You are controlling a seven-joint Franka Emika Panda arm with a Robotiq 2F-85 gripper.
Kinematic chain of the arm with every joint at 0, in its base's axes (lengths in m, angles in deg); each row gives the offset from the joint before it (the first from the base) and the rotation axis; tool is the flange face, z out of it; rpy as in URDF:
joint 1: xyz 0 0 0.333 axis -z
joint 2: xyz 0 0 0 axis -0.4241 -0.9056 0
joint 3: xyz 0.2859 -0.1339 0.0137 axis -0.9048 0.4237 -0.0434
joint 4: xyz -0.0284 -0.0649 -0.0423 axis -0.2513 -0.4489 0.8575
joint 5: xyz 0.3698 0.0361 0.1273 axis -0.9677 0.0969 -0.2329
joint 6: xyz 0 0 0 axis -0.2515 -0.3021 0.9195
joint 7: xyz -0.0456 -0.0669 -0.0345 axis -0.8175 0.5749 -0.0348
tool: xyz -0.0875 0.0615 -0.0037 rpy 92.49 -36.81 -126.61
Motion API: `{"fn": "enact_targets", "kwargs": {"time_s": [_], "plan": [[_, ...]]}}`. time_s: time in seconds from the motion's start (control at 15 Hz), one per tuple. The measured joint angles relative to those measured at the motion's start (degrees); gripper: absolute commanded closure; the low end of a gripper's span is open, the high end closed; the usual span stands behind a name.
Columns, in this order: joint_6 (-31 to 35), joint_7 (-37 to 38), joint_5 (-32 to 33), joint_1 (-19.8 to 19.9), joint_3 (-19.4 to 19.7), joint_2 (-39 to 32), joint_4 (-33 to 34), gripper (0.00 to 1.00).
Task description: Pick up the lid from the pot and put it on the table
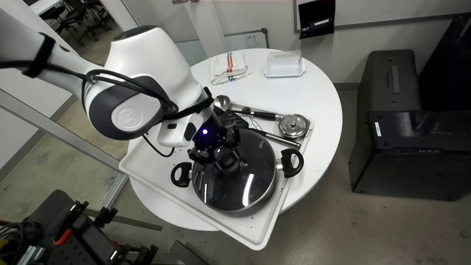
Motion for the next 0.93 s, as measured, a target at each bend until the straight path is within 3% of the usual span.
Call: {"fn": "enact_targets", "kwargs": {"time_s": [0.93], "plan": [[1.7,0.0,-1.0,-0.3,1.4,11.6,-7.2,0.75]]}}
